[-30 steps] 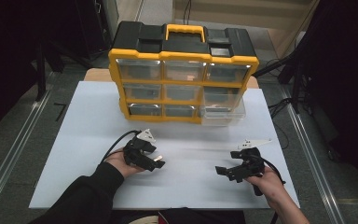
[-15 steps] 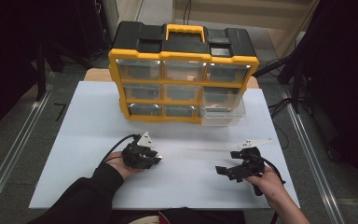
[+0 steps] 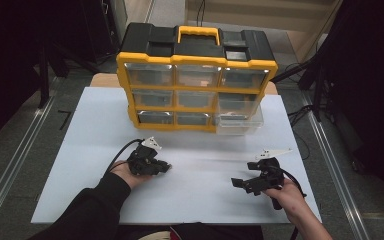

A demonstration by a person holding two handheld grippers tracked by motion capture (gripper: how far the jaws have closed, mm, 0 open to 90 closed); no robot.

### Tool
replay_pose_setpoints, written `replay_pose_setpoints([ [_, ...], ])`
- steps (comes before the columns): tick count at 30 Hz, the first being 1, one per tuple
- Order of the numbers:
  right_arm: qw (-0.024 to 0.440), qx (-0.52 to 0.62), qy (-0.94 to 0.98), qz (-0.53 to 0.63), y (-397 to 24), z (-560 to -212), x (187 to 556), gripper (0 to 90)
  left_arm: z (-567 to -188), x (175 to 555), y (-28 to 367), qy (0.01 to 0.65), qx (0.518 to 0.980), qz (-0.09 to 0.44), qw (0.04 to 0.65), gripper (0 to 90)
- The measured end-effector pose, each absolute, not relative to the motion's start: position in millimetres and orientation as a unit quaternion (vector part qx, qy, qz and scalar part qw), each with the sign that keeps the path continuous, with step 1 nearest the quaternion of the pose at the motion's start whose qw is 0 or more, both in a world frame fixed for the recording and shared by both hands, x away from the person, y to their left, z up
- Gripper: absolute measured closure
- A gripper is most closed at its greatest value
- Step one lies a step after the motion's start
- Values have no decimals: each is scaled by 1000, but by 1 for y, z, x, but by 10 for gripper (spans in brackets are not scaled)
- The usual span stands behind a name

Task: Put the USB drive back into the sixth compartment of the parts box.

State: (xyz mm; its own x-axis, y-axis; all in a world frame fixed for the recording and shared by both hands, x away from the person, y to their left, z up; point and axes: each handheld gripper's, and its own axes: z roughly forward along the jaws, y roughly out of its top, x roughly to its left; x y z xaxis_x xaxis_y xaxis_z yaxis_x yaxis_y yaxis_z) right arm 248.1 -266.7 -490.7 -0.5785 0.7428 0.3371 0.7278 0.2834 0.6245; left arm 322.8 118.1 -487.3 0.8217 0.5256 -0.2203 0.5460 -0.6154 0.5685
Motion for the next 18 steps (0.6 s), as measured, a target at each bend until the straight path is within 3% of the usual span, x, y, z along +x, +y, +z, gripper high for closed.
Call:
replay_pose_setpoints([
  [18,8,457,801,386,-266,-491,248,0,-465,322,122,303,891,-40,335,800],
])
